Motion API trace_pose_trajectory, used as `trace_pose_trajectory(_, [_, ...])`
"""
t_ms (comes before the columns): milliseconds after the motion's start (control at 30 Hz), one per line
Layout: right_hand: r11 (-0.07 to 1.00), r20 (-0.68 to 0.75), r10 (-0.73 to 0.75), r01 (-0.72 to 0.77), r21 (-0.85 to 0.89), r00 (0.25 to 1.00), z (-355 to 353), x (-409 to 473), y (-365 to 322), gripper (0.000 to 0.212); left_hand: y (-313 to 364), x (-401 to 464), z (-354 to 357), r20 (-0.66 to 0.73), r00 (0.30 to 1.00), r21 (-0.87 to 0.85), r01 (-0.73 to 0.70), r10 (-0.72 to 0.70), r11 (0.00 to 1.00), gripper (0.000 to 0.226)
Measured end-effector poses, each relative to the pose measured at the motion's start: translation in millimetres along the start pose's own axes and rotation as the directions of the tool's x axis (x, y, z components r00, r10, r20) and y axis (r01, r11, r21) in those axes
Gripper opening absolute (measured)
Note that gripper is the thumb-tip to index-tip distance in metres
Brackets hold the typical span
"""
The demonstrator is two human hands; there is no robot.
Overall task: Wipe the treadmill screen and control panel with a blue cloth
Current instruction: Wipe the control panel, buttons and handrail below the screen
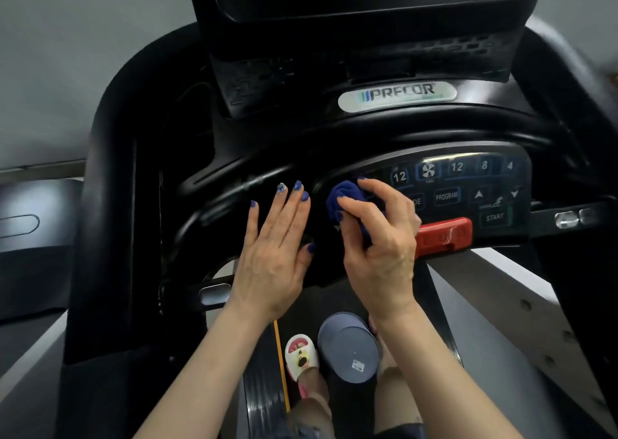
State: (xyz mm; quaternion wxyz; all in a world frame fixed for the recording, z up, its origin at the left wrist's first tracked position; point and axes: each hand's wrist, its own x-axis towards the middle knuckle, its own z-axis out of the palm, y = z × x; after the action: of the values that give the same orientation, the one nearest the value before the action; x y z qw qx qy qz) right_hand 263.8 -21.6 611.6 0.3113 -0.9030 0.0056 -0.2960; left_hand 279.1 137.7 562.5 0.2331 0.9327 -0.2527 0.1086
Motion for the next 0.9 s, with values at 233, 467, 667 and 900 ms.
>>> trace_pose_trajectory(233, [0.987,0.014,-0.083,0.080,0.142,0.996,3.3,-16.6,4.5,0.035,-1.2,0.5,8.5,-0.078,0.997,-0.017,-0.006,0.005,1.000,0.054])
trace_pose_trajectory(467, [0.992,-0.060,-0.127,0.126,-0.009,0.990,10.0,-18.1,7.2,0.015,-1.4,-2.4,8.8,-0.072,0.997,0.030,-0.013,0.015,0.999,0.054])
trace_pose_trajectory(667, [0.984,-0.071,-0.168,0.171,0.052,0.983,15.1,-21.8,13.2,0.017,-1.8,-2.3,8.8,-0.064,0.998,0.033,-0.019,0.021,0.999,0.054])
trace_pose_trajectory(900, [0.989,-0.078,-0.087,0.096,0.112,0.993,22.6,4.6,4.9,0.009,-2.3,-3.6,9.5,-0.070,0.997,0.053,-0.023,0.026,0.998,0.054])
